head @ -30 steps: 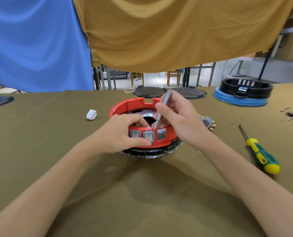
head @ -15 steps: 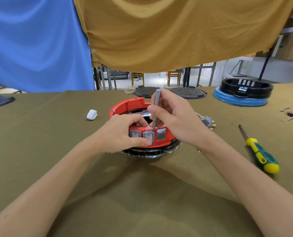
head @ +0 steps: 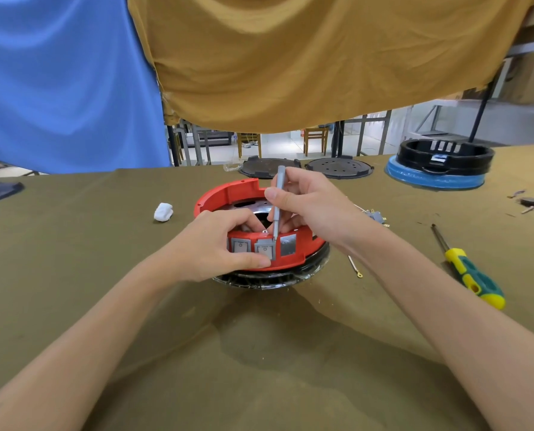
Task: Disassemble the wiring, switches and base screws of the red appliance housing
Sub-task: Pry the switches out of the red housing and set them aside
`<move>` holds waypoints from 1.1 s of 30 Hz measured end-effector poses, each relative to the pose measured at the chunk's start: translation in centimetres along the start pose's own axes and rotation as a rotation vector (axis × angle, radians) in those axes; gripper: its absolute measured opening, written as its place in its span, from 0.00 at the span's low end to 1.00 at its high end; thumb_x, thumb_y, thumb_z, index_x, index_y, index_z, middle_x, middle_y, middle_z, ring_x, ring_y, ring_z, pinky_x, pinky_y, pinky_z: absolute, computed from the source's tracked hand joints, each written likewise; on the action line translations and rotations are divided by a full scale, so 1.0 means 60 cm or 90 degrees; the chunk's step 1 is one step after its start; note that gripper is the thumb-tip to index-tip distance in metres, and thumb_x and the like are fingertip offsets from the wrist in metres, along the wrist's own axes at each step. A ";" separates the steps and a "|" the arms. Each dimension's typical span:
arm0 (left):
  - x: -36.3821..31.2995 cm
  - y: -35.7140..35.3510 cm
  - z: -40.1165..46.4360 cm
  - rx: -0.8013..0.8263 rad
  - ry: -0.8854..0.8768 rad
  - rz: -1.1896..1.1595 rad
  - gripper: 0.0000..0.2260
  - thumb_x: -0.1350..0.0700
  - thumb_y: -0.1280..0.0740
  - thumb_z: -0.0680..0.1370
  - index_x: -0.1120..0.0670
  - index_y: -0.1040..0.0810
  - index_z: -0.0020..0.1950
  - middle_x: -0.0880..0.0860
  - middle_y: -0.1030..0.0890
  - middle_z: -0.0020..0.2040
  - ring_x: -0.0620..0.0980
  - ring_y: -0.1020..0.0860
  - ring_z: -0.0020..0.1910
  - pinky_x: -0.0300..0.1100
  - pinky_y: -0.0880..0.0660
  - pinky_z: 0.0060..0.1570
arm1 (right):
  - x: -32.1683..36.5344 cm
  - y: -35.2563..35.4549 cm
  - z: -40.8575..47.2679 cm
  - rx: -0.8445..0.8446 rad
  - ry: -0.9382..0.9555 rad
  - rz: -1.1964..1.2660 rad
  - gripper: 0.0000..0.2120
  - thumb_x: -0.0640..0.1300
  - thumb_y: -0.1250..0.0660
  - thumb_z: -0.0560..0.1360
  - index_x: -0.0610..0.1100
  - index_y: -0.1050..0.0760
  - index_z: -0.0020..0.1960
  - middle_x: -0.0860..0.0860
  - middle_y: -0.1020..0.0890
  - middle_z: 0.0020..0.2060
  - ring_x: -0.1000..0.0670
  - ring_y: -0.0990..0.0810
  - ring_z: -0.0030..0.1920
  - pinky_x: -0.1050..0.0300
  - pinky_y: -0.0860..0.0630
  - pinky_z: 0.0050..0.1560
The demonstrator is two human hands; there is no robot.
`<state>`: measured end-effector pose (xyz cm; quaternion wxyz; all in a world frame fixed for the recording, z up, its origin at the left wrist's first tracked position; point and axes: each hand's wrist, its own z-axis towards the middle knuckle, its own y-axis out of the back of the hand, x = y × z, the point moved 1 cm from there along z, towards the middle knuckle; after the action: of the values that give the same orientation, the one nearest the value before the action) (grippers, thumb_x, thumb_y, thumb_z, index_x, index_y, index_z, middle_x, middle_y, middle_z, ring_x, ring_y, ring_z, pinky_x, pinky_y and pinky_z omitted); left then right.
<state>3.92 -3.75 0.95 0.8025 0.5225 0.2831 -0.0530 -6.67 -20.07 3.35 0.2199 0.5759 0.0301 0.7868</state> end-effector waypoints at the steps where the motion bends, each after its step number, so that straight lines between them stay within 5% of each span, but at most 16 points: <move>1: -0.001 0.000 0.000 0.000 -0.002 0.000 0.14 0.46 0.23 0.70 0.46 0.22 0.51 0.43 0.19 0.48 0.44 0.21 0.47 0.47 0.24 0.51 | -0.002 -0.001 -0.004 -0.017 0.018 0.005 0.05 0.41 0.36 0.82 0.40 0.26 0.49 0.52 0.19 0.31 0.50 0.18 0.33 0.59 0.19 0.37; 7: 0.001 -0.001 -0.002 -0.015 -0.024 0.011 0.14 0.42 0.24 0.69 0.43 0.24 0.50 0.42 0.19 0.47 0.43 0.20 0.46 0.45 0.23 0.48 | -0.013 -0.013 -0.033 -0.086 0.177 -0.069 0.04 0.38 0.35 0.81 0.38 0.27 0.49 0.38 0.22 0.39 0.44 0.16 0.38 0.52 0.18 0.40; 13: 0.000 -0.004 -0.002 -0.025 -0.032 0.032 0.15 0.39 0.27 0.68 0.41 0.25 0.49 0.41 0.19 0.45 0.41 0.21 0.44 0.40 0.25 0.45 | -0.009 -0.022 -0.033 -0.110 0.144 -0.111 0.04 0.39 0.34 0.81 0.42 0.25 0.47 0.40 0.20 0.39 0.45 0.15 0.38 0.39 0.19 0.46; 18: 0.002 -0.004 -0.002 -0.024 -0.033 0.020 0.15 0.42 0.24 0.69 0.43 0.24 0.51 0.41 0.19 0.47 0.41 0.20 0.45 0.44 0.23 0.48 | 0.008 -0.023 -0.015 -0.083 0.069 -0.125 0.04 0.42 0.34 0.81 0.43 0.23 0.48 0.43 0.17 0.39 0.49 0.15 0.35 0.59 0.18 0.38; 24: 0.000 -0.004 -0.002 -0.026 -0.030 0.021 0.15 0.39 0.27 0.67 0.42 0.24 0.49 0.42 0.18 0.47 0.42 0.20 0.45 0.46 0.23 0.48 | 0.003 -0.017 -0.025 -0.114 0.064 -0.039 0.04 0.41 0.36 0.82 0.40 0.25 0.50 0.42 0.17 0.39 0.48 0.14 0.37 0.53 0.16 0.42; 28: 0.002 -0.005 -0.001 -0.031 -0.036 0.018 0.18 0.40 0.23 0.67 0.43 0.23 0.51 0.41 0.18 0.47 0.42 0.20 0.45 0.43 0.23 0.46 | 0.001 -0.019 -0.038 -0.154 0.140 0.054 0.03 0.38 0.36 0.82 0.42 0.26 0.48 0.48 0.17 0.36 0.49 0.14 0.37 0.61 0.19 0.36; 31: 0.000 -0.008 -0.001 -0.044 -0.053 0.022 0.21 0.39 0.23 0.67 0.47 0.21 0.53 0.44 0.17 0.46 0.43 0.20 0.44 0.44 0.23 0.46 | -0.001 -0.035 -0.040 -0.121 0.181 0.007 0.05 0.38 0.36 0.81 0.46 0.26 0.48 0.53 0.17 0.36 0.52 0.14 0.40 0.62 0.19 0.39; 33: -0.005 -0.011 -0.002 -0.062 -0.069 0.022 0.21 0.35 0.26 0.66 0.45 0.21 0.51 0.44 0.18 0.43 0.44 0.20 0.42 0.42 0.24 0.44 | -0.005 -0.042 -0.039 -0.103 0.178 -0.020 0.03 0.40 0.35 0.81 0.45 0.26 0.49 0.48 0.16 0.39 0.51 0.14 0.41 0.59 0.18 0.41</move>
<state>3.40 -3.98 0.53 0.8419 0.4842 0.2320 -0.0534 -7.96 -17.42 1.55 0.2717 0.4409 0.0058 0.8554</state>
